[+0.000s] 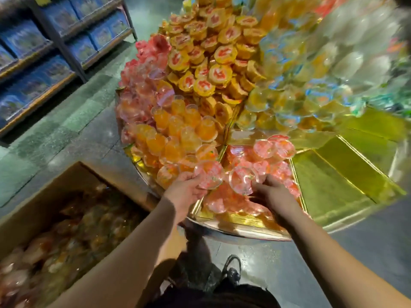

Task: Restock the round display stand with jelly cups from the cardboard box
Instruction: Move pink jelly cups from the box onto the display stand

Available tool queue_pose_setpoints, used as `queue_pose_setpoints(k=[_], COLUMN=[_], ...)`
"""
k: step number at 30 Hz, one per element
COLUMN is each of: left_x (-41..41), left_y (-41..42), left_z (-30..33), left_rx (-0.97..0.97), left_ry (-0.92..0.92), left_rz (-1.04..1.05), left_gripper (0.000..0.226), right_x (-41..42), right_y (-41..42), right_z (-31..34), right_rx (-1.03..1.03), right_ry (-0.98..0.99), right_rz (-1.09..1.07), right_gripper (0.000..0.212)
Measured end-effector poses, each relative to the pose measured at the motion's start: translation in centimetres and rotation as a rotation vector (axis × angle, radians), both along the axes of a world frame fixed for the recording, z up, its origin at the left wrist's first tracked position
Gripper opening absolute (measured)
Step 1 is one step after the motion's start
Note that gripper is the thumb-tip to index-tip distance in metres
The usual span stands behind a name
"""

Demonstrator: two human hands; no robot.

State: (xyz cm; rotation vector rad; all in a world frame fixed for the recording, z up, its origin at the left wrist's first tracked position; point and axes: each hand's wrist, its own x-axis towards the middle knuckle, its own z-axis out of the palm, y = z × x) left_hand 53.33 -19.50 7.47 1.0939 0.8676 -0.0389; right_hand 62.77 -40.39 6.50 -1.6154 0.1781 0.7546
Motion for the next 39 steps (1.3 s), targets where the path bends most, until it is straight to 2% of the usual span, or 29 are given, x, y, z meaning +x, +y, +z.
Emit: queue_pose_setpoints(k=[4, 7, 12, 16, 18, 23, 29, 39], left_x=[4.2, 7.2, 11.9, 14.6, 15.5, 16.8, 18.1, 18.7], left_y=[-3.2, -4.5, -5.6, -6.0, -6.2, -6.3, -5.9, -6.0], left_z=[-1.4, -2.8, -5.3, -6.4, -6.8, -7.5, -8.0, -8.2], left_rx=[-0.089, -0.126, -0.02, 0.053, 0.097, 0.122, 0.139, 0.202], left_ry=[0.034, 0.058, 0.094, 0.142, 0.191, 0.244, 0.249, 0.266], left_rz=[-0.039, -0.02, -0.049, -0.049, -0.064, -0.033, 0.02, 0.002], left_gripper=[0.015, 0.021, 0.01, 0.033, 0.032, 0.019, 0.04, 0.049], right_x=[2.1, 3.6, 6.0, 7.9, 8.6, 9.9, 10.9, 11.2], right_y=[-4.4, -6.9, -9.7, -10.5, -10.5, -10.2, -9.6, -9.3], right_z=[-1.3, -2.2, -4.2, -5.3, -5.7, -6.7, -7.7, -8.6], right_rx=[0.004, 0.011, 0.007, 0.022, 0.037, 0.065, 0.032, -0.168], right_ry=[0.046, 0.077, 0.13, 0.158, 0.171, 0.198, 0.206, 0.081], right_rz=[-0.121, -0.204, -0.32, -0.373, -0.392, -0.412, -0.401, -0.3], right_gripper=[0.024, 0.023, 0.017, 0.022, 0.024, 0.021, 0.017, 0.016])
